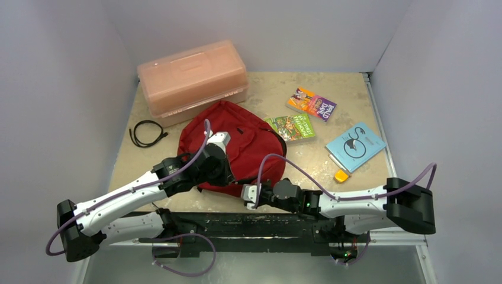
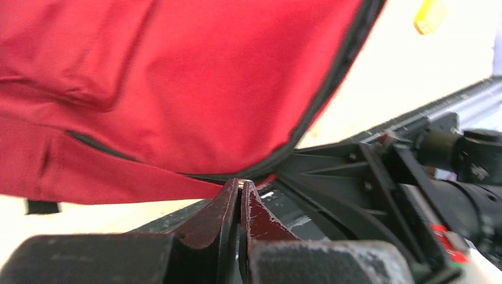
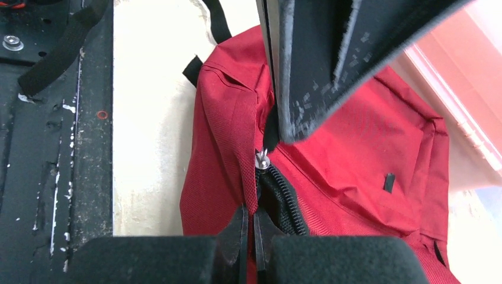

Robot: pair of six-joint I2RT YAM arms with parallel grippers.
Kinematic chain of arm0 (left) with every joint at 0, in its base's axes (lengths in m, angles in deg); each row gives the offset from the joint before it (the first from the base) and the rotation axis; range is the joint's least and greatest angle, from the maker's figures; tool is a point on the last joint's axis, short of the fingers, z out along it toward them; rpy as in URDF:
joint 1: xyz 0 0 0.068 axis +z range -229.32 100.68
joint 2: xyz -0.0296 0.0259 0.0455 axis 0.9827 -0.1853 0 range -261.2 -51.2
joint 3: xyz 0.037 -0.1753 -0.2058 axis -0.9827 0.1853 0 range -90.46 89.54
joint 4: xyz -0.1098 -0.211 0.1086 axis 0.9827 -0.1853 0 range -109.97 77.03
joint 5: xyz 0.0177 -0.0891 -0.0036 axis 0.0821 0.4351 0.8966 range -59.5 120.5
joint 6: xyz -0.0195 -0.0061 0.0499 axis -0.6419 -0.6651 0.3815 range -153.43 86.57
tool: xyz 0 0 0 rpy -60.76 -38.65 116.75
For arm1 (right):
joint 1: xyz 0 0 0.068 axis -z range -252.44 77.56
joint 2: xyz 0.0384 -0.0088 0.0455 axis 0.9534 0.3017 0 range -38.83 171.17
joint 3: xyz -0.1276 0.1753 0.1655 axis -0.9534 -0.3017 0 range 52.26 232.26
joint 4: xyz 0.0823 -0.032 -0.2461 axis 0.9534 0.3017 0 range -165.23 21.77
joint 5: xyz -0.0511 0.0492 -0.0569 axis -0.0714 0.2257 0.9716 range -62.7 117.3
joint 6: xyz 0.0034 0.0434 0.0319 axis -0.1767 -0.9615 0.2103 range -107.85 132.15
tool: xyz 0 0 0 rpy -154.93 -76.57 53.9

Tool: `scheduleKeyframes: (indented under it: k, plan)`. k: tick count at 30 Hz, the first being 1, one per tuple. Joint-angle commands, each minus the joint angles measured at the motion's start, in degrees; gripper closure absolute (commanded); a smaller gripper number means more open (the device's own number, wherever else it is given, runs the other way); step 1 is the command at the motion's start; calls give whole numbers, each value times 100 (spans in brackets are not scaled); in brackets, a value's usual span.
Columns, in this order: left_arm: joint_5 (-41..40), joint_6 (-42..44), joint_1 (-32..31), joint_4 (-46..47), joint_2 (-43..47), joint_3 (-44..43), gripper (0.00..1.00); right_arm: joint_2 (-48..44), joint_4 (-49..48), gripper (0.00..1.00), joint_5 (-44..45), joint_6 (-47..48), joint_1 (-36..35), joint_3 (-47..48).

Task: Pack the student bag
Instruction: Unzip the student bag at the center of the board.

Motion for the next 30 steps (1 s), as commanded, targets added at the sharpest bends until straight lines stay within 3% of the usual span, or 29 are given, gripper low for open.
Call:
scheduleKeyframes:
  k: [1, 5, 12, 23, 30]
  plan:
    - [-1126, -511, -4, -710, -86, -243, 100, -375, 25, 100, 245, -391, -17, -144]
    - [-1734, -838, 178, -1143, -295, -160, 100, -561, 377, 100, 338, -913, -17, -199]
    - [-1750, -750, 1231, -1294, -617, 112, 100, -999, 510, 100, 371, -1241, -17, -436]
    - [-2547, -1410, 1523, -2328, -763, 175, 100, -866, 416, 100, 447, -1243, -17, -428]
    - [-2419, -1775, 1715, -2466, -793, 444, 100, -904, 301, 100, 265, -1431, -8, -493]
